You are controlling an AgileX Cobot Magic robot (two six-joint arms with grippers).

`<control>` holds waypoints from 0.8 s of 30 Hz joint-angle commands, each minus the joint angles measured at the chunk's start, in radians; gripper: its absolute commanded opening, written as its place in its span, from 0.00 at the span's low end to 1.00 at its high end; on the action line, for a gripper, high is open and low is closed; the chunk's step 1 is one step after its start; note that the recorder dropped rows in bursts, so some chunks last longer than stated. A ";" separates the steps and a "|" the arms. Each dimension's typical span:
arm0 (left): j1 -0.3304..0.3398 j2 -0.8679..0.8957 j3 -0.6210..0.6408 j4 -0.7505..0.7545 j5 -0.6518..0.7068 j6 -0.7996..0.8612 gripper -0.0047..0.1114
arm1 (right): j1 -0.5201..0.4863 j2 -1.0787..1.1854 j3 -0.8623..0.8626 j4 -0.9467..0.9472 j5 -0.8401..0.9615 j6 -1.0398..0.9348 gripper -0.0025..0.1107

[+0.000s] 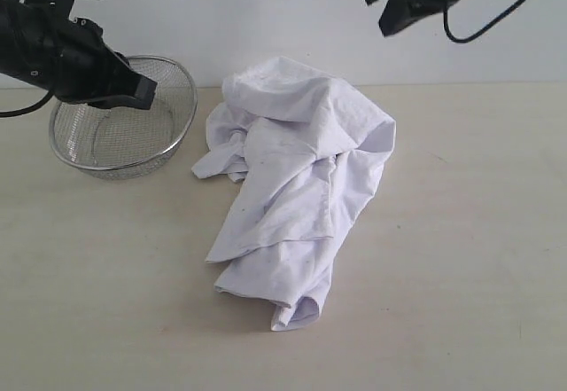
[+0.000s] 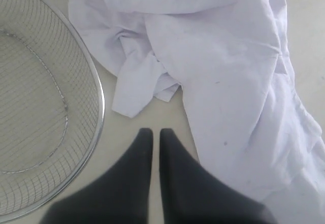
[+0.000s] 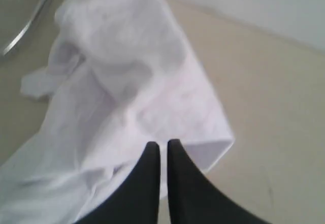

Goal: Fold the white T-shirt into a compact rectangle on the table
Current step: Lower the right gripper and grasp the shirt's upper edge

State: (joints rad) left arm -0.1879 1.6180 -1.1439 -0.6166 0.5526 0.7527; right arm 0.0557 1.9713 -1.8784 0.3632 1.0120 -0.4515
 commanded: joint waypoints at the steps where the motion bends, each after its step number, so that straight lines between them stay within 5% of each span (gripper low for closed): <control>1: -0.007 0.000 0.041 -0.007 -0.003 -0.001 0.08 | 0.067 -0.010 0.067 -0.006 0.159 -0.050 0.02; 9: -0.007 -0.142 0.322 -0.090 -0.127 -0.040 0.08 | 0.246 -0.010 0.344 -0.014 0.067 -0.037 0.02; 18: -0.007 -0.387 0.542 -0.188 -0.292 -0.038 0.08 | 0.265 -0.082 0.556 -0.038 -0.088 -0.001 0.03; 24: -0.007 -0.334 0.552 -0.207 -0.284 -0.038 0.08 | 0.265 -0.060 0.571 -0.009 -0.157 0.014 0.29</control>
State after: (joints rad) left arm -0.1879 1.2671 -0.5969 -0.7943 0.2734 0.7231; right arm 0.3204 1.9090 -1.3147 0.3435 0.9064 -0.4502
